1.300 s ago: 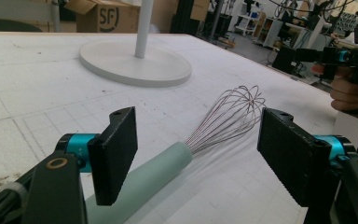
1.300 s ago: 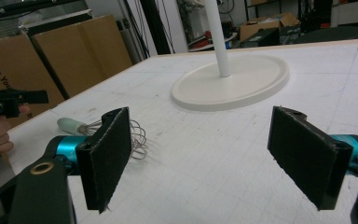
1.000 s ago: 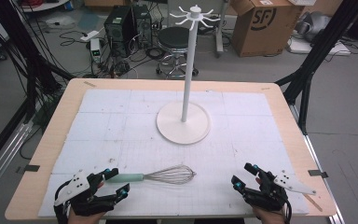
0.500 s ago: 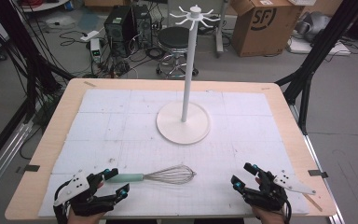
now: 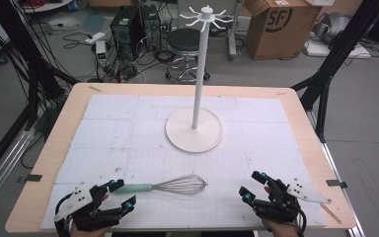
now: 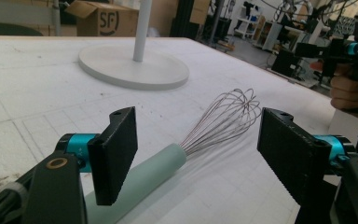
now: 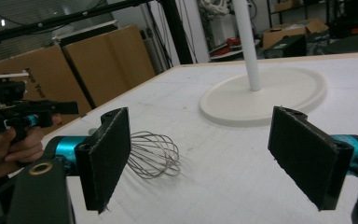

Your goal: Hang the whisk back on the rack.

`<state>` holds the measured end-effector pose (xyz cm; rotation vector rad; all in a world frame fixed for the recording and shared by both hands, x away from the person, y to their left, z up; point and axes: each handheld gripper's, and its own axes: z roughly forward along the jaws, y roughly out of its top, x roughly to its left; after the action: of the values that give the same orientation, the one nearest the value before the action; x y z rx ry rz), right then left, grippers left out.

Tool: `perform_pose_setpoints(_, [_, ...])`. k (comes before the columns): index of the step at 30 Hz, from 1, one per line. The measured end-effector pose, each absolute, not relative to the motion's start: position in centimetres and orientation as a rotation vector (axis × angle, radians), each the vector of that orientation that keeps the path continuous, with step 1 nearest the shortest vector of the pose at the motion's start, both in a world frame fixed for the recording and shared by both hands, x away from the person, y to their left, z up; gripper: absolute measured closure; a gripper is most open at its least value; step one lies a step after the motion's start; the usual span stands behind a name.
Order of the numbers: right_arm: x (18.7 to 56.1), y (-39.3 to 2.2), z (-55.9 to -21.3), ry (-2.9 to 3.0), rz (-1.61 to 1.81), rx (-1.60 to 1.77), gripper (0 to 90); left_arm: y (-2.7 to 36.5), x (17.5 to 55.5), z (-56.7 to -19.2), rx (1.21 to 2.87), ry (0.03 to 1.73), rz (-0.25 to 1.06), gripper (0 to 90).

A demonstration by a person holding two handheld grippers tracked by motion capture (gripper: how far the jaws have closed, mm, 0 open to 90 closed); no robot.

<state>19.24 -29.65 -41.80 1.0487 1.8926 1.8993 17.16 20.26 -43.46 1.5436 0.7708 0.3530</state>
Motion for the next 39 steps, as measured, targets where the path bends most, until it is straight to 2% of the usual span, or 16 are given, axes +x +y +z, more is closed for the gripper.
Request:
perform_pose_setpoints(11, [22.2, -24.7, -38.6, 2.069, 1.899, 0.925, 16.3, 21.2, 16.6, -43.6, 1.551, 0.787, 0.363, 29.1])
perform_pose_setpoints(14, [24.2, -22.3, -37.4, 2.174, 1.887, 0.866, 24.9, 21.2, 16.6, -43.7, 1.556, 0.789, 0.354, 29.1])
perform_pose_setpoints(21, [27.1, -17.8, -35.5, 2.378, 1.813, 0.720, 26.2, 21.0, 16.7, -43.8, 1.561, 0.786, 0.346, 29.0])
perform_pose_setpoints(26, [28.2, -14.5, -35.4, 2.495, 1.735, 0.641, 31.1, 20.7, 16.7, -43.8, 1.570, 0.772, 0.339, 28.9])
perform_pose_setpoints(39, [29.7, -8.3, -36.3, 2.722, 1.559, 0.414, 33.6, 20.9, 16.8, -43.5, 1.543, 0.766, 0.307, 28.4])
